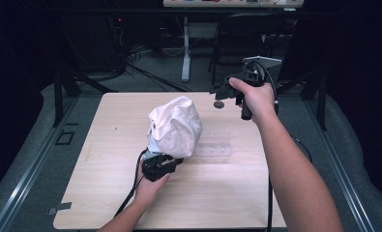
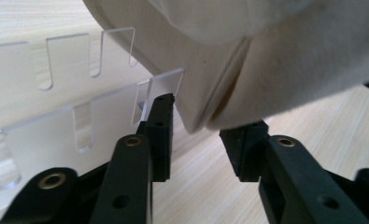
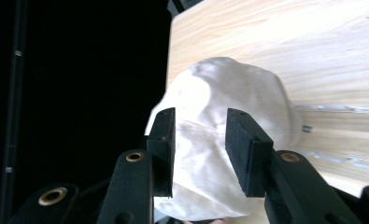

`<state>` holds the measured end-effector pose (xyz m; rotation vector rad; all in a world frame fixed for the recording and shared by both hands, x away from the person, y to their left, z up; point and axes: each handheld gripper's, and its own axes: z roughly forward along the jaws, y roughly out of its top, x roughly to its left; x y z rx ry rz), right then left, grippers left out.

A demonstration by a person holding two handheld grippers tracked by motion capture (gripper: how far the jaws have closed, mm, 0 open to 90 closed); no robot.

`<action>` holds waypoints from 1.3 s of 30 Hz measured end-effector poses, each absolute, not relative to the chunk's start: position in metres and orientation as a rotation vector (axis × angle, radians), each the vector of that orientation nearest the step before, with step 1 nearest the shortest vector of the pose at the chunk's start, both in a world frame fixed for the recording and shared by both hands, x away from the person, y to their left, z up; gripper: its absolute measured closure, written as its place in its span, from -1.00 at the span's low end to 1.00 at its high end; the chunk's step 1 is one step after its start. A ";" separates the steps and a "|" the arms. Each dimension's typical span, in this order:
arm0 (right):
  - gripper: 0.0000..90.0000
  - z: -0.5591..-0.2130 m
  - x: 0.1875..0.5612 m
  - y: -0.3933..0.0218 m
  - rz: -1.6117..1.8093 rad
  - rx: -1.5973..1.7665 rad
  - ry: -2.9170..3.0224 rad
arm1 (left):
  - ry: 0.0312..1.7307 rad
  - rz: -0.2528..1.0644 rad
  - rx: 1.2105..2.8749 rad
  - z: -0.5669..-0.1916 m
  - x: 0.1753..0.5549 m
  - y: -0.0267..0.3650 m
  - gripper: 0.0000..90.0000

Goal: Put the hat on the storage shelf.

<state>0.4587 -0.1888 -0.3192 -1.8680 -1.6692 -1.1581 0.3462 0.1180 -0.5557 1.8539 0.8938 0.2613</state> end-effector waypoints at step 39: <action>0.28 -0.429 0.363 -0.226 -1.032 -1.938 -2.111 | 1.085 0.330 1.911 -0.564 0.311 0.218 0.02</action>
